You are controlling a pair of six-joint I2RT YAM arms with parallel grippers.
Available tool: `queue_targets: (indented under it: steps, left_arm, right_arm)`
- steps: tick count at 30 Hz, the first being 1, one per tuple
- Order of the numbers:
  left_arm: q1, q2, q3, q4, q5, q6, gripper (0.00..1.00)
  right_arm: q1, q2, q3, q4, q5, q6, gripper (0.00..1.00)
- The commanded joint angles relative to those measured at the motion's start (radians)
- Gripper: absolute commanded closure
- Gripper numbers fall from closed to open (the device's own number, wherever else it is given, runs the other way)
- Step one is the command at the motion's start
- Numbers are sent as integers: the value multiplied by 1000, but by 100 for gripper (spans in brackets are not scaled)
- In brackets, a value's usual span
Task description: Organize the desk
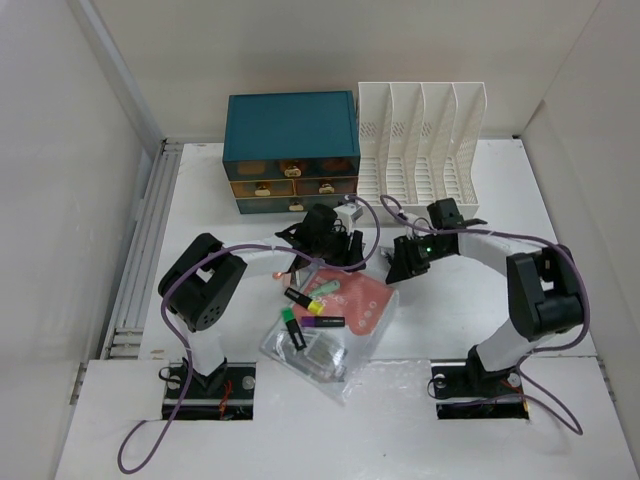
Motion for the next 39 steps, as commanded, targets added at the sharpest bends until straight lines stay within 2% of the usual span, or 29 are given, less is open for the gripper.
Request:
queue_targets:
  steps: [1,10,16,23,27,33,36,39]
  left_arm:
    - [-3,-11,22,2,4,-2,52]
    - [-3,-29,22,2,4,-2,52]
    - [-3,-29,22,2,4,-2,52]
    - [-3,-38,22,2,4,-2,52]
    - [-3,-38,22,2,4,-2,53]
    - [-3,-38,22,2,4,-2,53]
    - [-3,-60,22,2,-8,7,52]
    - [-3,-93,33,-16,-19,29,45]
  right_arm:
    - [30,-74,40,-77,-37,-37,59]
    - [30,-49,99,-191,-55,-66,59]
    - [78,1,143,-283,-121,-122,60]
    - [123,60,172,-283,-174,-154,64]
    - [123,93,185,-292,-183,-163,73]
    - [123,117,185,-281,-171,-172,100]
    - [93,81,185,-260,-135,-172,100]
    - [40,24,175,-226,-109,-151,100]
